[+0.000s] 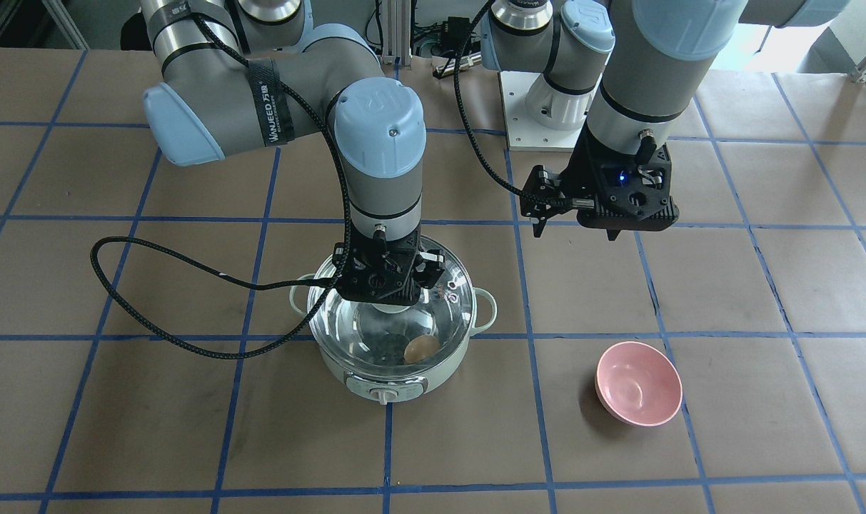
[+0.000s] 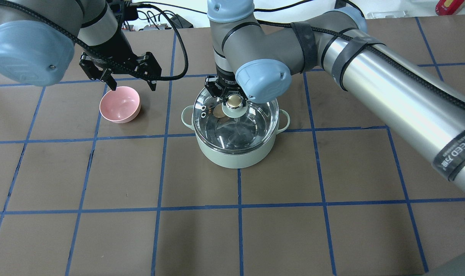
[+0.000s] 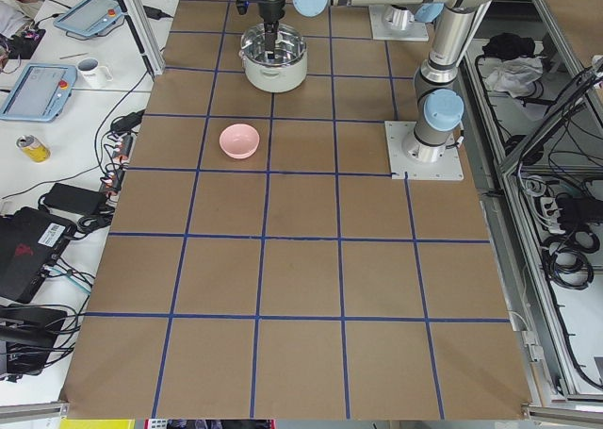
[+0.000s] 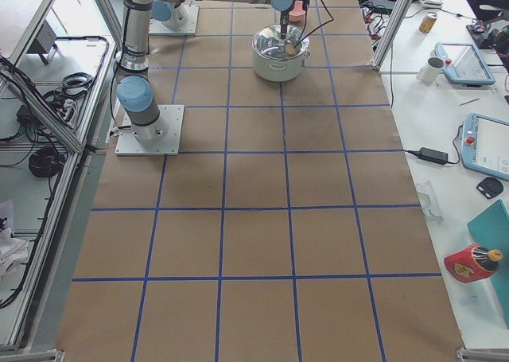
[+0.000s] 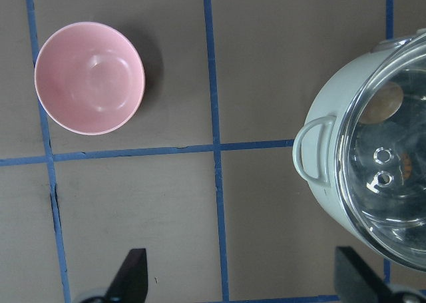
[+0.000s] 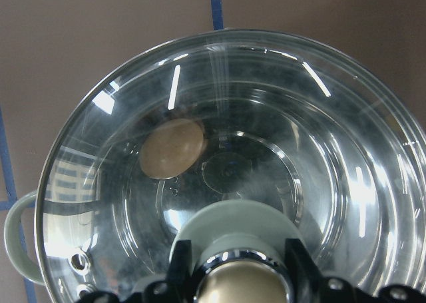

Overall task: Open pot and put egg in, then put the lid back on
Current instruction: 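Lower the glass lid onto the pot with the right gripper and release the knob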

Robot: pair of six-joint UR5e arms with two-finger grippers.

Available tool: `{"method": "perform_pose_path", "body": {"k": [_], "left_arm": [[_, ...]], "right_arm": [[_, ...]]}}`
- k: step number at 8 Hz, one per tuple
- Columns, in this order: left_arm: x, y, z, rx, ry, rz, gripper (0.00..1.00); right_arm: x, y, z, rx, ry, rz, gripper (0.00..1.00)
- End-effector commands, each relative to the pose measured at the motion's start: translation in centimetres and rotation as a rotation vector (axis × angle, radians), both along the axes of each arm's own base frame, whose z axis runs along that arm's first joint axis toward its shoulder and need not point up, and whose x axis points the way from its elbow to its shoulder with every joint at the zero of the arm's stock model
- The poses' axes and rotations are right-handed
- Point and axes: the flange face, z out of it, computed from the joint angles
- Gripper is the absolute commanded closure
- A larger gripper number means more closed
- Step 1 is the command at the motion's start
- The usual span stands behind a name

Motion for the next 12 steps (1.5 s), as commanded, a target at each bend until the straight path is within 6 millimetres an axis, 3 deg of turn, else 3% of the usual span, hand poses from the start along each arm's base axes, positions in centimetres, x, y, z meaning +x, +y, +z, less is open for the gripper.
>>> {"method": "perform_pose_path", "body": {"k": [1,12], "left_arm": [[0.0,-0.1,-0.1,0.000,0.000,0.000,0.00],[0.0,-0.2,-0.5,0.008,0.000,0.014,0.00]], "right_arm": [[0.2,0.1,0.3,0.009,-0.018,-0.001,0.70],[0.4,-0.1,-0.8,0.041,-0.014,0.016,0.70]]}}
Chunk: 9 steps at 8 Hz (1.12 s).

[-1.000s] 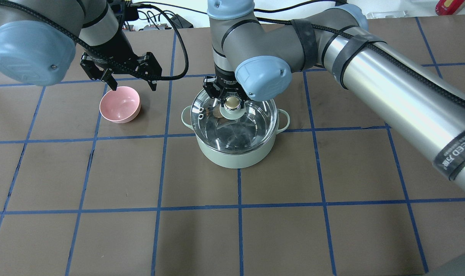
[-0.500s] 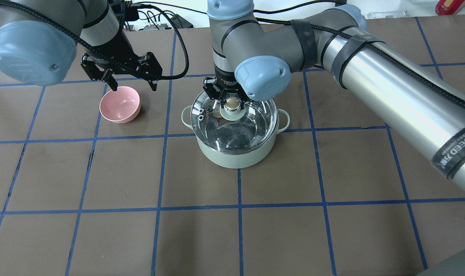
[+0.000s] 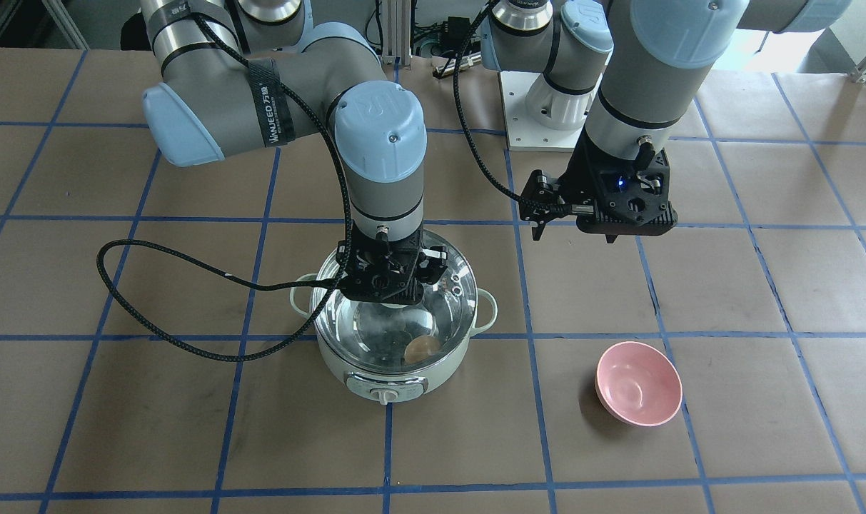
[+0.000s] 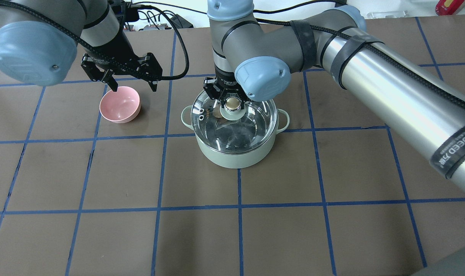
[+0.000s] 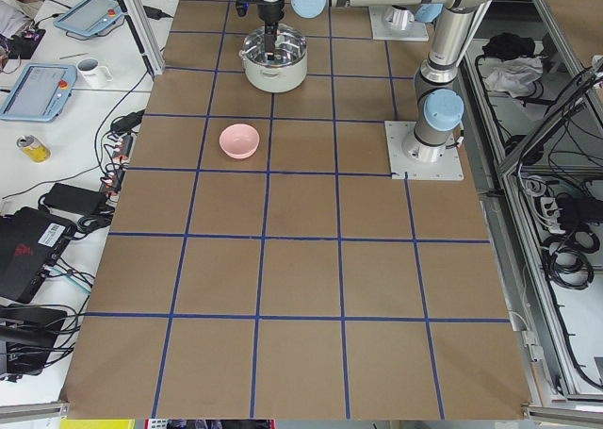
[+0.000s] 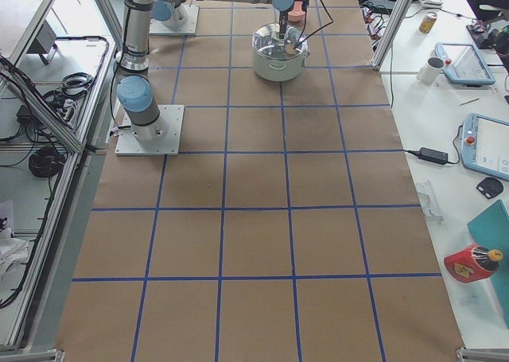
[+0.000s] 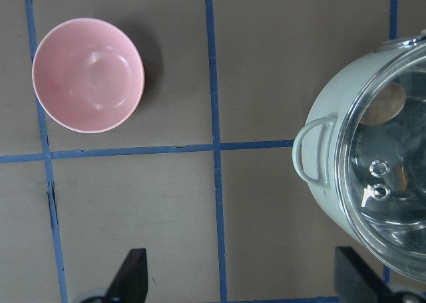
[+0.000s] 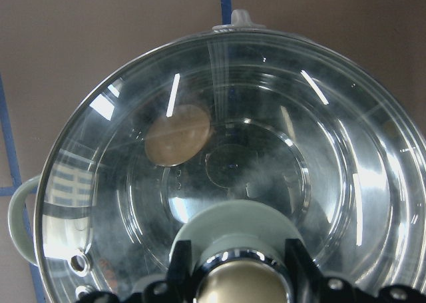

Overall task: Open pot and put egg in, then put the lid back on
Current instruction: 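Lower the glass lid onto the pot with the right gripper and release the knob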

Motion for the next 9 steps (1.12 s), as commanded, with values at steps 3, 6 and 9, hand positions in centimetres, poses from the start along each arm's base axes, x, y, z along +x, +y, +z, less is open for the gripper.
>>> {"method": "perform_pose_path", "body": {"k": [3,6,9], "left_arm": [[0.0,0.0,0.1,-0.003,0.000,0.000,0.00],[0.0,0.0,0.0,-0.003,0.000,-0.009,0.00],[0.0,-0.1,0.0,-0.004,-0.002,-0.010,0.00]], "right_arm": [[0.1,-0.1,-0.7,0.009,0.001,-0.011,0.56],[0.1,0.1,-1.0,0.015,0.001,-0.015,0.03],[-0.8,-0.1,0.1,0.001,-0.004,-0.019,0.00]]}}
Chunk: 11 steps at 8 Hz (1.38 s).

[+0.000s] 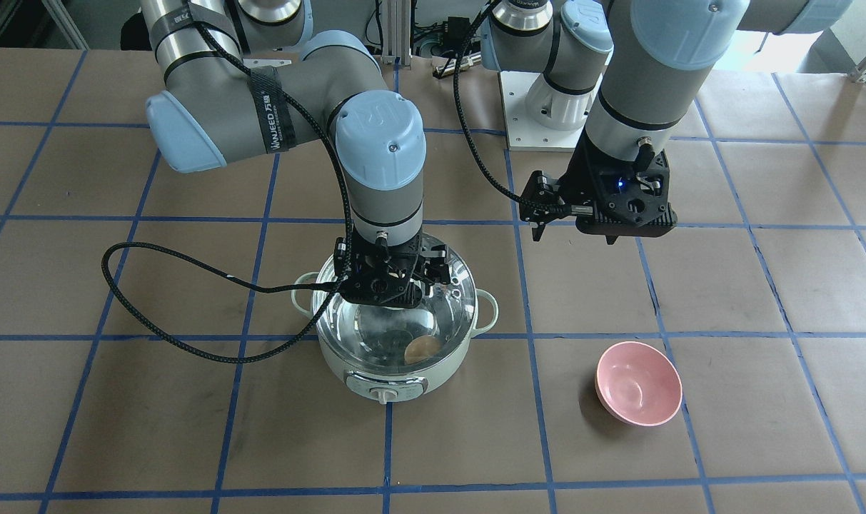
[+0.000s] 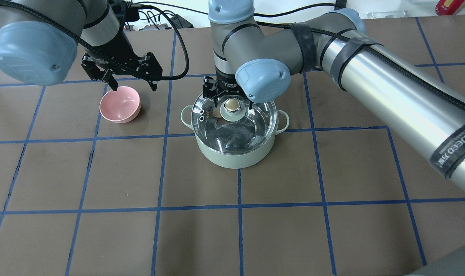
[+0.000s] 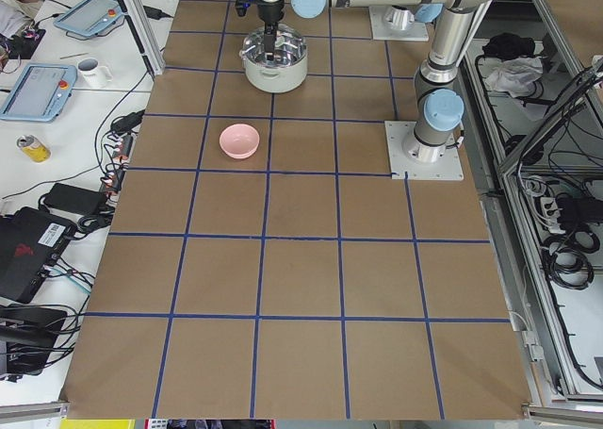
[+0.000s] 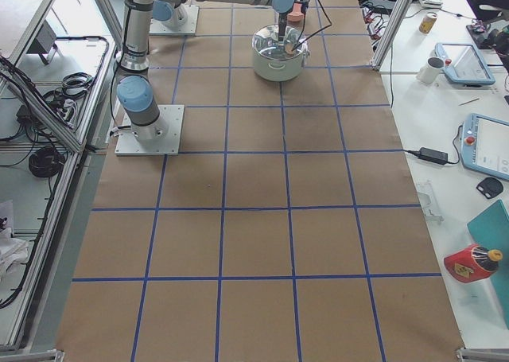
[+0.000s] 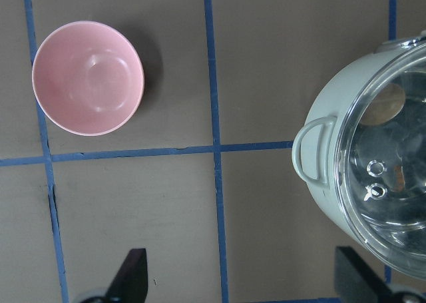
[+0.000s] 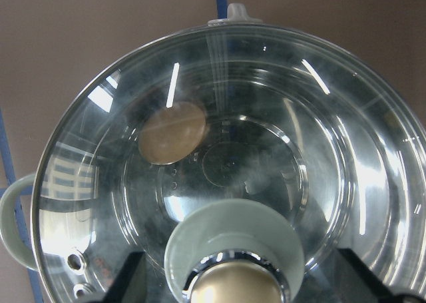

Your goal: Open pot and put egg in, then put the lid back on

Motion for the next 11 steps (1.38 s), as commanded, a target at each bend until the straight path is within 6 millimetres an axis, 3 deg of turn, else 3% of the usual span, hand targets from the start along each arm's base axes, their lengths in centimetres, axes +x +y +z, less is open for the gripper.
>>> {"method": "perform_pose_path", "body": {"k": [1,3,6,8,9,11], "left_arm": [[0.0,0.0,0.0,-0.002,-0.001,-0.001,0.00],[-0.1,0.0,0.1,-0.003,0.000,-0.003,0.00],[0.0,0.0,0.0,0.000,0.000,-0.003,0.00],[-0.1,0.1,-0.1,0.006,0.000,-0.006,0.00],[-0.1,0.1,-0.1,0.008,0.000,-0.006,0.00],[-0.1,0.1,-0.1,0.009,0.000,-0.006,0.00]], "right_arm": [[-1.7,-0.2,2.6,-0.037,-0.011,-0.008,0.00],[-6.2,-0.6,6.3,-0.064,-0.019,-0.077,0.00],[-16.9,1.3,12.0,-0.032,0.000,-0.062,0.00],[-22.7,2.9,13.9,-0.005,0.005,-0.027,0.00],[-25.1,3.9,14.4,0.047,0.004,-0.039,0.00],[-25.7,6.3,13.7,0.086,0.000,-0.016,0.02]]}}
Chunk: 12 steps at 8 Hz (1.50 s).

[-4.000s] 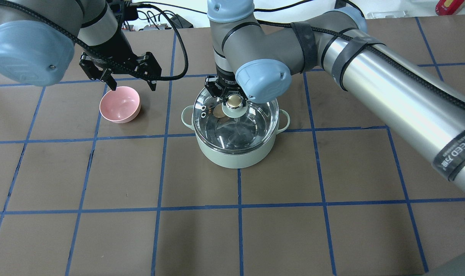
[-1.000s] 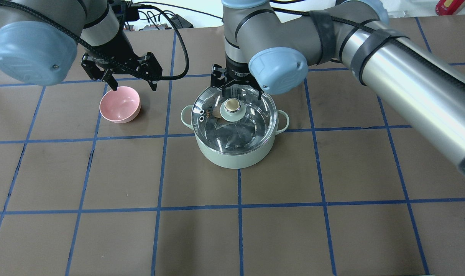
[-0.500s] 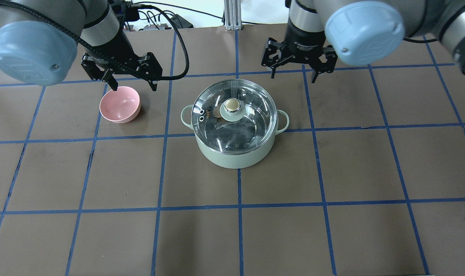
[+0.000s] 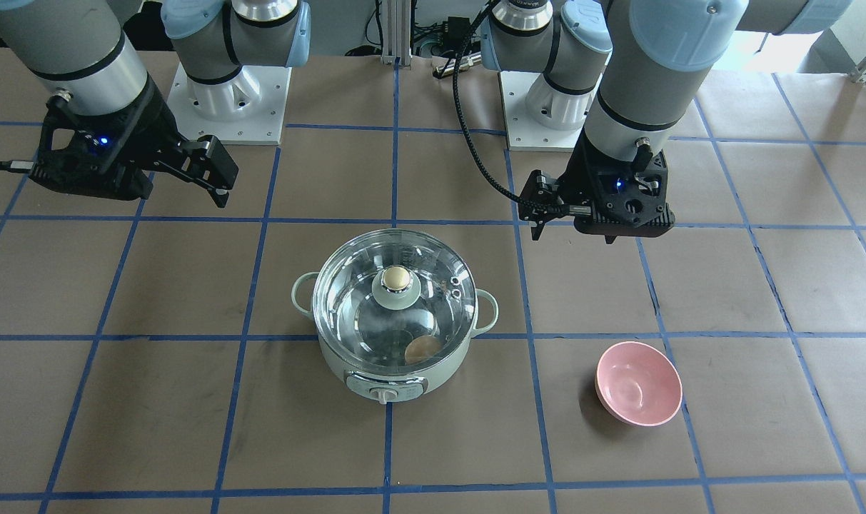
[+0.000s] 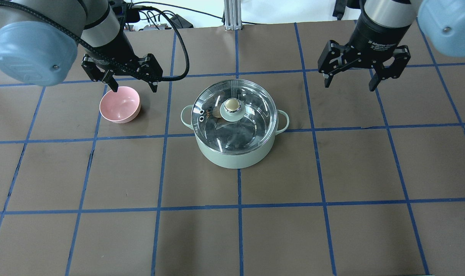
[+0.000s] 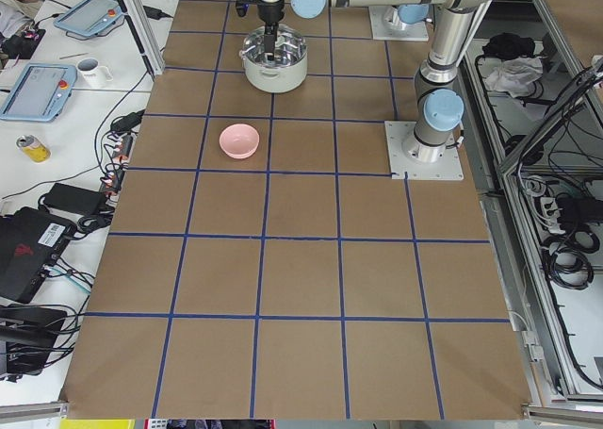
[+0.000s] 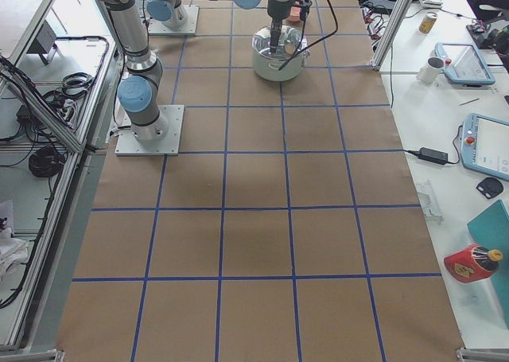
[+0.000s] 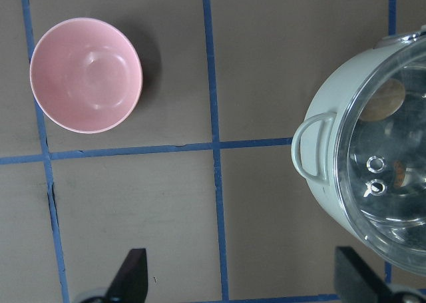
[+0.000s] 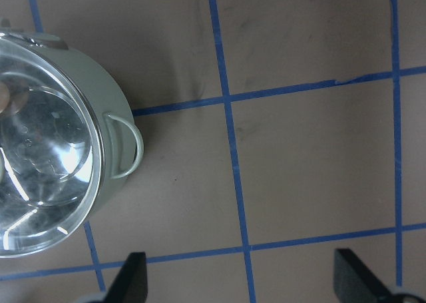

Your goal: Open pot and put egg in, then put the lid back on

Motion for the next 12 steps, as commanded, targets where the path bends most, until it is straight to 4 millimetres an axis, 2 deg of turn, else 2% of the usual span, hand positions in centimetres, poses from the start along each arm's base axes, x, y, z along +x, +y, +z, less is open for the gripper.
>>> {"method": "perform_pose_path", "body": {"k": [1,5,7,12], "left_arm": [[0.0,0.0,0.0,0.001,0.000,0.003,0.00],[0.0,0.0,-0.2,-0.002,0.000,0.000,0.00],[0.0,0.0,-0.2,-0.002,0.000,0.000,0.00],[0.0,0.0,-0.2,-0.003,0.000,0.000,0.00]], "right_arm": [[-1.1,2.5,-0.8,0.040,-0.006,0.023,0.01],[-0.5,2.1,-0.2,-0.008,0.006,0.009,0.00],[1.4,1.9,0.0,-0.036,0.008,0.044,0.00],[1.5,1.7,-0.2,-0.038,-0.001,0.044,0.00]]}}
